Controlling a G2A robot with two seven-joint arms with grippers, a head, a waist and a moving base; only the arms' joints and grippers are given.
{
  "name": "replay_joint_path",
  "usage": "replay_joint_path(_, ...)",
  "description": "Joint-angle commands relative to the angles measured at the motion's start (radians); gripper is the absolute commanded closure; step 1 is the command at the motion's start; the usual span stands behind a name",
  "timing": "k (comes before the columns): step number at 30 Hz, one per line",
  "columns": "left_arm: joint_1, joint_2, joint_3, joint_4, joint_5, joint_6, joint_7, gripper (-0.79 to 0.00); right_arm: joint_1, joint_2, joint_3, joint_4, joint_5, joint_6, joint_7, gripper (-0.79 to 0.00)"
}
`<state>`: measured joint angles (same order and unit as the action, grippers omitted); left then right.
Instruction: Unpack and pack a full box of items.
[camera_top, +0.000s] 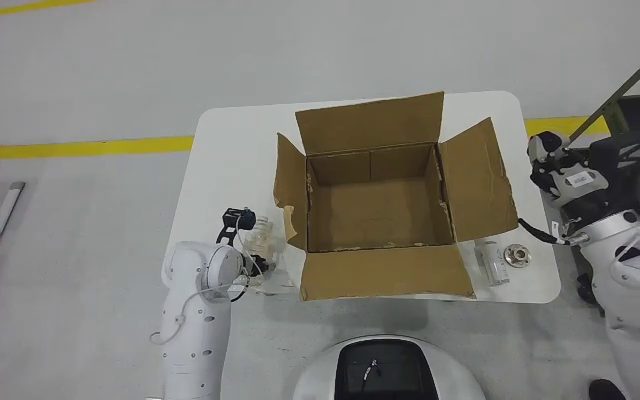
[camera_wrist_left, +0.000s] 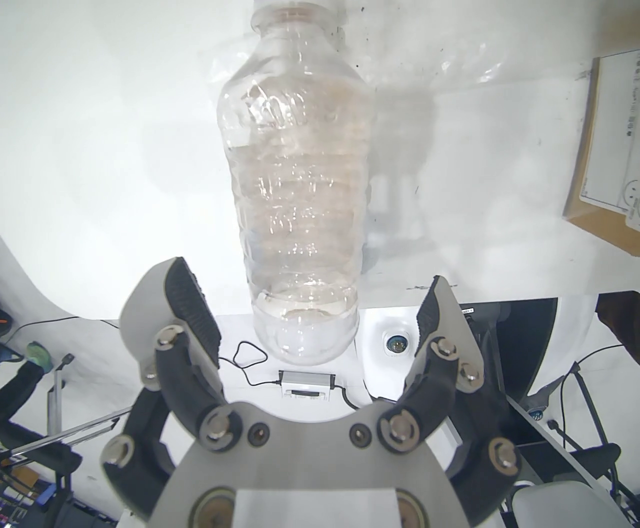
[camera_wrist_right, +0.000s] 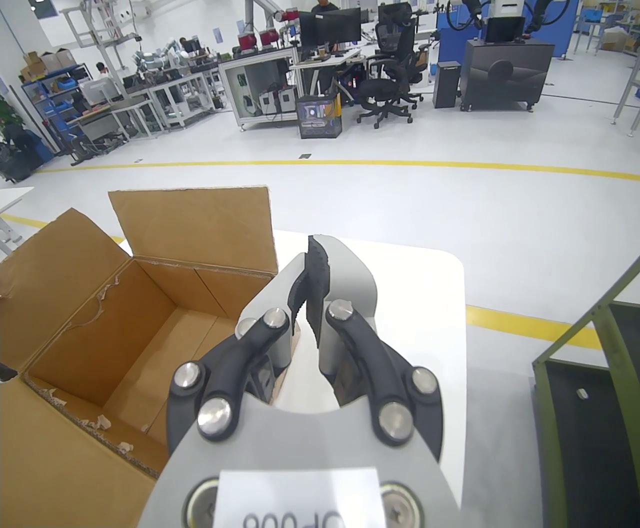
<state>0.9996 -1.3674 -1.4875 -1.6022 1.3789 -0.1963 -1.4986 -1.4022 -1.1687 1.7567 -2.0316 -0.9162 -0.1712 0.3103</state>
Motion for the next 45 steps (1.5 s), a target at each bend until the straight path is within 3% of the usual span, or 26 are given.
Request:
replay_joint_path(1, -0.008, 0.001, 0.010, 0.015, 0.002, -0.003, 0.007, -0.785, -0.001, 0.001, 0.003, 0.002, -0.002, 0.000, 0.000, 0.000)
replay_joint_path(5, -0.021, 0.003, 0.022, 0.038, -0.008, -0.003, 0.018, -0.785, -0.002, 0.002, 0.009, 0.007, -0.005, 0.003, 0.002, 0.000)
replay_joint_path(7, -0.025, 0.005, 0.027, 0.051, -0.016, -0.003, 0.026, -0.696, -0.002, 0.003, 0.010, 0.007, -0.008, 0.004, 0.006, 0.000)
replay_joint_path(9, -0.028, 0.006, 0.031, 0.060, -0.020, -0.008, 0.033, -0.376, -0.001, 0.003, 0.011, 0.008, -0.009, 0.006, 0.007, 0.000)
replay_joint_path(10, -0.029, 0.007, 0.033, 0.064, -0.023, -0.008, 0.036, -0.274, -0.001, 0.004, 0.011, 0.008, -0.009, 0.005, 0.007, 0.000)
replay_joint_path(12, -0.030, 0.008, 0.037, 0.071, -0.025, -0.007, 0.042, -0.135, 0.001, 0.004, 0.011, 0.010, -0.010, 0.004, 0.008, 0.000)
replay_joint_path(13, -0.030, 0.009, 0.038, 0.073, -0.029, -0.007, 0.044, -0.025, 0.002, 0.005, 0.011, 0.011, -0.011, 0.004, 0.011, 0.000)
replay_joint_path(14, -0.030, 0.010, 0.039, 0.076, -0.032, -0.005, 0.045, 0.000, 0.004, 0.005, 0.011, 0.010, -0.012, 0.003, 0.014, 0.000)
replay_joint_path(20, -0.037, 0.016, 0.041, 0.078, -0.015, 0.015, 0.045, 0.000, 0.015, 0.006, 0.011, 0.008, -0.016, 0.012, 0.009, 0.000)
replay_joint_path(27, -0.065, 0.024, 0.001, -0.007, -0.070, 0.046, 0.022, 0.000, 0.021, 0.008, 0.008, 0.011, -0.015, 0.020, 0.008, 0.000)
replay_joint_path(29, -0.095, 0.020, -0.037, -0.027, -0.200, 0.121, -0.007, 0.000, 0.022, 0.008, 0.008, 0.011, -0.017, 0.027, 0.008, 0.000)
replay_joint_path(32, -0.148, 0.025, -0.040, -0.063, -0.203, 0.110, -0.008, 0.000, 0.022, 0.008, 0.006, 0.014, -0.018, 0.041, 0.009, 0.000)
replay_joint_path(35, -0.210, 0.023, -0.055, -0.062, -0.276, 0.171, 0.014, 0.000, 0.024, 0.008, 0.001, 0.016, -0.020, 0.047, 0.010, 0.000)
replay_joint_path(45, -0.391, 0.024, -0.009, -0.062, -0.392, 0.186, 0.101, 0.000, 0.020, 0.008, -0.009, 0.007, -0.017, 0.056, 0.013, 0.000)
